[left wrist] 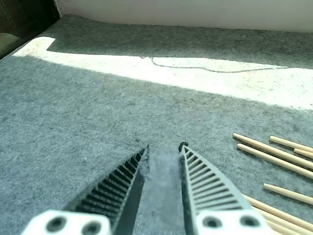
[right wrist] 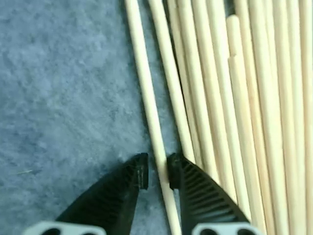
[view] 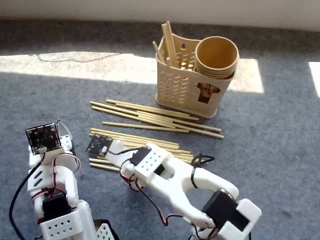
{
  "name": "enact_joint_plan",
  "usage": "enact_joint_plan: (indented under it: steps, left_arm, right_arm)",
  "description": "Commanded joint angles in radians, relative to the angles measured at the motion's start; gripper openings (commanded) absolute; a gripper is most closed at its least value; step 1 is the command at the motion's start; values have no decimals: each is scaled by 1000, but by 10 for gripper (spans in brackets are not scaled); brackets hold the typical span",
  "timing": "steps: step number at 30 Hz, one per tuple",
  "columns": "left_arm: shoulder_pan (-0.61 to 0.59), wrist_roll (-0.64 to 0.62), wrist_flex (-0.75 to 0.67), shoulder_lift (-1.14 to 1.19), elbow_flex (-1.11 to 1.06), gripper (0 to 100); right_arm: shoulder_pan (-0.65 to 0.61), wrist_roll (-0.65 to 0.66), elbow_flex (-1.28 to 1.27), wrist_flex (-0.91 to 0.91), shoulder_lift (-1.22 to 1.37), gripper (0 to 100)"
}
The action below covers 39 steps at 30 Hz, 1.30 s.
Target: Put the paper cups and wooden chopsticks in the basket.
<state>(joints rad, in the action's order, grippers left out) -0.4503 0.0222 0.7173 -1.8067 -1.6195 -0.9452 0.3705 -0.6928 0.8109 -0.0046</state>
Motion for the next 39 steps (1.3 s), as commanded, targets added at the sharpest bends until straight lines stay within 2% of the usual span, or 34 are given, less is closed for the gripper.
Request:
enact_joint_plan:
  steps: [1,7,11,20,30,36,39]
  left_arm:
    - [-7,-8,-3,-7,10,109]
    - [-7,-8,-3,-7,10,109]
    - [-8,-8,-3,-7,10,109]
    - [-8,-8,-3,-7,10,109]
    - [-8,-8,-3,-7,10,109]
    - [-8,-8,-3,-7,8,109]
    - [-8,-8,-3,-7,8,109]
  right_arm:
    - [48,3,64,-15,58,98]
    - [15,3,85,-15,62,94]
    - [5,9,94,45,56,0]
    - [15,9,145,237,-4,5]
    - [196,5,147,358,-321,5]
    - [278,2,153,366,-498,5]
    - [308,-97,156,360,-564,5]
